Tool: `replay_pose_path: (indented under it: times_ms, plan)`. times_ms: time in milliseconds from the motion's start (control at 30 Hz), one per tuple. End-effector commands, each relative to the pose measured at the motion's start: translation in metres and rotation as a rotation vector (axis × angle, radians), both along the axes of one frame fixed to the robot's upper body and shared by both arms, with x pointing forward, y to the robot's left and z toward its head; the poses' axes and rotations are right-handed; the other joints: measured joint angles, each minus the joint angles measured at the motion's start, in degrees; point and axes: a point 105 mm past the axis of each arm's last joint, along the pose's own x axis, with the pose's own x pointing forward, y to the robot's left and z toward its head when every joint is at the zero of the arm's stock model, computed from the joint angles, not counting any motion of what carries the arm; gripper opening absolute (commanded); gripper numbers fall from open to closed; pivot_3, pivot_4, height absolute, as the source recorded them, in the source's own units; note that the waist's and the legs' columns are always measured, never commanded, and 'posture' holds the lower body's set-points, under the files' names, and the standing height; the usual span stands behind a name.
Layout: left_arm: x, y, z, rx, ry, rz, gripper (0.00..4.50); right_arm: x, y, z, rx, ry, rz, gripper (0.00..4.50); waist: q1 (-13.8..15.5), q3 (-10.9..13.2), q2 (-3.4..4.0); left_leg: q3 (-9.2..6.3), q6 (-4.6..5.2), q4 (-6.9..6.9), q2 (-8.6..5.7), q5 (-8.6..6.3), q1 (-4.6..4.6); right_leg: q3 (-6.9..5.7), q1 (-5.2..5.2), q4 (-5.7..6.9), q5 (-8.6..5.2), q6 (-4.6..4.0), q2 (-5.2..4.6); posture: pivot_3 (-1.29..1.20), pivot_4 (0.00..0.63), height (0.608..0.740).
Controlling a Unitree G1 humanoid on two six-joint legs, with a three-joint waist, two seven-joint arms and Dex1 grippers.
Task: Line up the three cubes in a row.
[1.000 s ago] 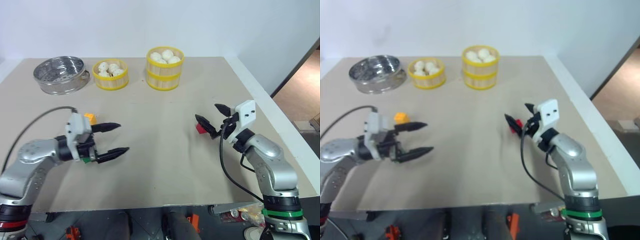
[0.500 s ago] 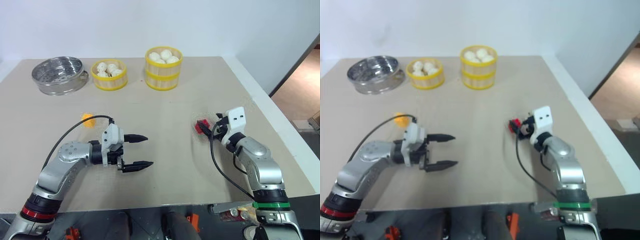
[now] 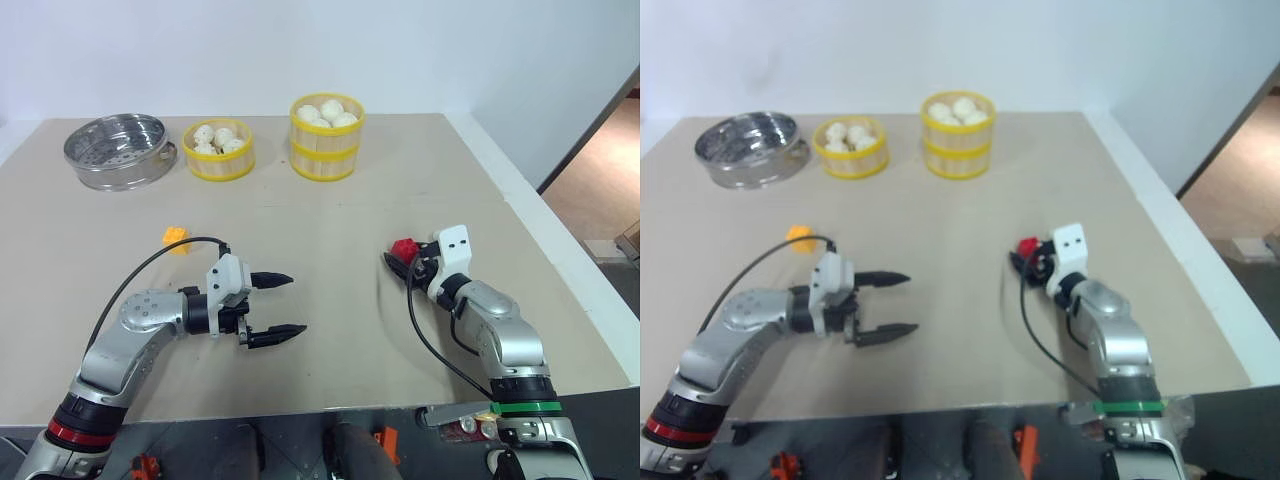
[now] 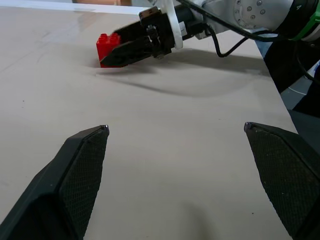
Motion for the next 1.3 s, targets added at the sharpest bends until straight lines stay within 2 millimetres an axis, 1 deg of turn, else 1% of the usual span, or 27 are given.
replay_pose_path:
  times_ms: [33, 67, 100, 133, 200, 267, 300, 333, 367, 400, 433, 500, 533, 600, 667, 733, 867, 1000, 1067, 1167, 1267, 1300]
  plan:
    - [-0.003, -0.003, 0.008, -0.011, -0.046, -0.011, 4.50, 0.004, 0.001, 0.013, 0.034, -0.034, 0.002, 2.35, 0.00, 0.00, 0.00, 0.00, 0.00, 0.00, 0.00, 0.00, 0.00, 0.01, 0.00, 0.00, 0.00, 0.00, 0.00, 0.00, 0.150, 0.740]
    - [-0.002, -0.003, 0.008, -0.011, -0.047, -0.008, 4.50, 0.004, 0.002, 0.015, 0.044, -0.032, 0.009, 2.04, 0.00, 0.00, 0.00, 0.00, 0.00, 0.00, 0.00, 0.00, 0.00, 0.01, 0.00, 0.00, 0.00, 0.01, 0.01, 0.00, 0.150, 0.740]
    - [-0.002, -0.002, 0.007, -0.010, -0.048, -0.003, 4.50, 0.004, 0.004, 0.017, 0.051, -0.034, 0.020, 1.61, -0.03, 0.00, 0.00, 0.00, 0.00, 0.00, 0.01, 0.00, 0.00, 0.01, 0.00, 0.00, 0.00, 0.00, 0.02, 0.00, 0.150, 0.740]
    - [-0.002, -0.002, 0.007, -0.008, -0.048, 0.002, 4.50, 0.004, 0.006, 0.020, 0.057, -0.036, 0.039, 1.27, -0.03, 0.00, 0.00, 0.00, 0.00, 0.00, 0.02, 0.00, 0.00, 0.03, -0.01, 0.00, 0.01, 0.01, 0.04, 0.00, 0.150, 0.740]
    - [-0.001, -0.001, 0.007, -0.007, -0.050, 0.012, 4.50, 0.002, 0.013, 0.030, 0.056, -0.044, 0.108, 1.25, -0.03, 0.00, 0.00, -0.01, 0.00, 0.00, 0.04, 0.00, 0.01, 0.07, 0.00, 0.01, 0.01, 0.00, 0.10, 0.00, 0.150, 0.740]
    - [0.000, 0.001, 0.007, -0.007, -0.049, 0.024, 4.50, 0.002, 0.027, 0.049, 0.042, -0.065, 0.226, 1.25, -0.05, 0.01, 0.02, -0.01, 0.00, 0.00, 0.06, 0.00, 0.01, 0.13, 0.00, 0.01, 0.02, -0.02, 0.16, 0.00, 0.150, 0.740]
    - [0.000, 0.003, 0.007, -0.008, -0.044, 0.035, 4.50, 0.000, 0.041, 0.059, -0.015, -0.083, 0.342, 1.25, -0.11, 0.02, 0.03, 0.01, 0.00, 0.00, 0.06, 0.00, 0.01, 0.19, -0.03, 0.00, 0.04, -0.02, 0.18, 0.00, 0.150, 0.740]
    - [-0.001, 0.005, 0.007, -0.010, -0.039, 0.045, 4.50, -0.003, 0.052, 0.065, -0.080, -0.090, 0.450, 1.25, -0.41, 0.06, 0.10, 0.02, 0.00, 0.01, 0.07, 0.00, 0.01, 0.21, -0.03, 0.00, 0.05, -0.02, 0.19, 0.00, 0.150, 0.740]
    - [-0.001, 0.006, 0.007, -0.011, -0.036, 0.051, 4.50, -0.005, 0.058, 0.067, -0.127, -0.090, 0.520, 1.25, -0.74, 0.09, 0.14, 0.08, 0.00, 0.03, 0.08, 0.00, 0.01, 0.27, -0.07, 0.00, 0.09, -0.01, 0.20, 0.00, 0.150, 0.740]
    - [-0.001, 0.008, 0.007, -0.015, -0.032, 0.062, 4.50, -0.008, 0.065, 0.067, -0.174, -0.083, 0.601, 1.25, -0.86, 0.08, 0.13, 0.12, 0.01, 0.02, 0.08, 0.00, 0.03, 0.34, -0.09, 0.01, 0.11, 0.00, 0.22, 0.00, 0.150, 0.740]
    - [-0.001, 0.013, 0.005, -0.011, -0.027, 0.082, 4.50, -0.014, 0.078, 0.065, -0.218, -0.062, 0.732, 1.25, -1.00, 0.05, 0.08, 0.09, 0.01, 0.03, 0.12, 0.00, 0.04, 0.32, -0.06, 0.00, 0.11, -0.01, 0.28, 0.00, 0.150, 0.740]
    - [-0.001, 0.021, 0.002, 0.004, -0.022, 0.116, 4.50, -0.024, 0.095, 0.059, -0.274, -0.021, 0.940, 1.25, -1.15, 0.03, 0.05, 0.02, 0.04, -0.02, 0.17, -0.02, 0.11, 0.24, 0.01, 0.00, 0.04, -0.12, 0.34, 0.00, 0.150, 0.740]
    - [-0.002, 0.024, 0.001, 0.008, -0.020, 0.129, 4.50, -0.027, 0.100, 0.056, -0.279, -0.004, 1.002, 1.25, -1.24, 0.03, 0.05, 0.02, 0.06, -0.03, 0.20, -0.03, 0.13, 0.24, 0.01, 0.00, 0.02, -0.15, 0.36, 0.00, 0.150, 0.740]
    - [-0.002, 0.028, 0.001, 0.015, -0.021, 0.147, 4.50, -0.025, 0.102, 0.048, -0.333, -0.008, 1.074, 1.25, -1.25, 0.04, 0.05, -0.01, 0.14, -0.07, 0.23, -0.08, 0.15, 0.20, 0.01, 0.02, -0.01, -0.20, 0.39, 0.00, 0.150, 0.740]
    - [-0.002, 0.031, 0.002, 0.013, -0.022, 0.173, 4.50, -0.022, 0.103, 0.037, -0.386, 0.009, 1.130, 1.25, -1.09, 0.05, 0.06, -0.03, 0.14, -0.07, 0.23, -0.08, 0.10, 0.15, -0.01, 0.03, -0.01, -0.18, 0.38, 0.00, 0.150, 0.740]
    - [-0.003, 0.034, 0.004, 0.002, -0.021, 0.198, 4.50, -0.017, 0.105, 0.031, -0.401, 0.014, 1.161, 1.25, -1.06, 0.06, 0.05, 0.01, 0.14, -0.04, 0.22, -0.08, 0.05, 0.17, -0.04, 0.02, -0.01, -0.15, 0.34, 0.00, 0.150, 0.740]
    - [-0.007, 0.038, 0.004, -0.005, -0.010, 0.236, 4.50, -0.010, 0.113, 0.029, -0.391, 0.005, 1.186, 1.25, -1.24, 0.06, 0.05, 0.09, 0.14, -0.01, 0.20, -0.08, 0.05, 0.25, -0.05, 0.01, 0.04, -0.07, 0.30, 0.00, 0.150, 0.740]
    - [-0.013, 0.039, 0.003, -0.008, -0.001, 0.262, 4.50, -0.011, 0.117, 0.025, -0.396, -0.008, 1.220, 1.25, -1.24, 0.06, 0.05, 0.05, 0.14, -0.04, 0.23, -0.08, 0.08, 0.22, -0.04, 0.05, 0.06, -0.05, 0.33, 0.00, 0.150, 0.740]
    - [-0.015, 0.039, 0.002, -0.004, 0.003, 0.267, 4.50, -0.012, 0.117, 0.020, -0.416, -0.002, 1.238, 1.25, -1.25, 0.06, 0.05, 0.02, 0.14, -0.04, 0.24, -0.08, 0.09, 0.19, -0.04, 0.07, 0.04, -0.08, 0.34, 0.00, 0.150, 0.740]
    - [-0.014, 0.041, 0.001, 0.000, 0.007, 0.280, 4.50, -0.013, 0.117, 0.015, -0.418, 0.013, 1.248, 1.25, -1.24, 0.06, 0.05, 0.03, 0.14, -0.03, 0.24, -0.08, 0.10, 0.20, -0.04, 0.07, 0.01, -0.16, 0.34, 0.00, 0.150, 0.740]
    - [-0.012, 0.044, 0.000, 0.004, 0.005, 0.293, 4.50, -0.012, 0.118, 0.015, -0.395, 0.029, 1.252, 1.25, -1.24, 0.06, 0.05, 0.06, 0.14, -0.02, 0.23, -0.08, 0.13, 0.23, -0.01, 0.07, 0.00, -0.22, 0.33, 0.00, 0.150, 0.740]
    - [-0.012, 0.044, 0.000, 0.005, 0.004, 0.294, 4.50, -0.012, 0.119, 0.016, -0.390, 0.025, 1.251, 1.75, -1.24, 0.06, 0.05, 0.06, 0.14, -0.02, 0.23, -0.08, 0.15, 0.24, 0.00, 0.07, 0.00, -0.22, 0.33, 0.00, 0.150, 0.740]
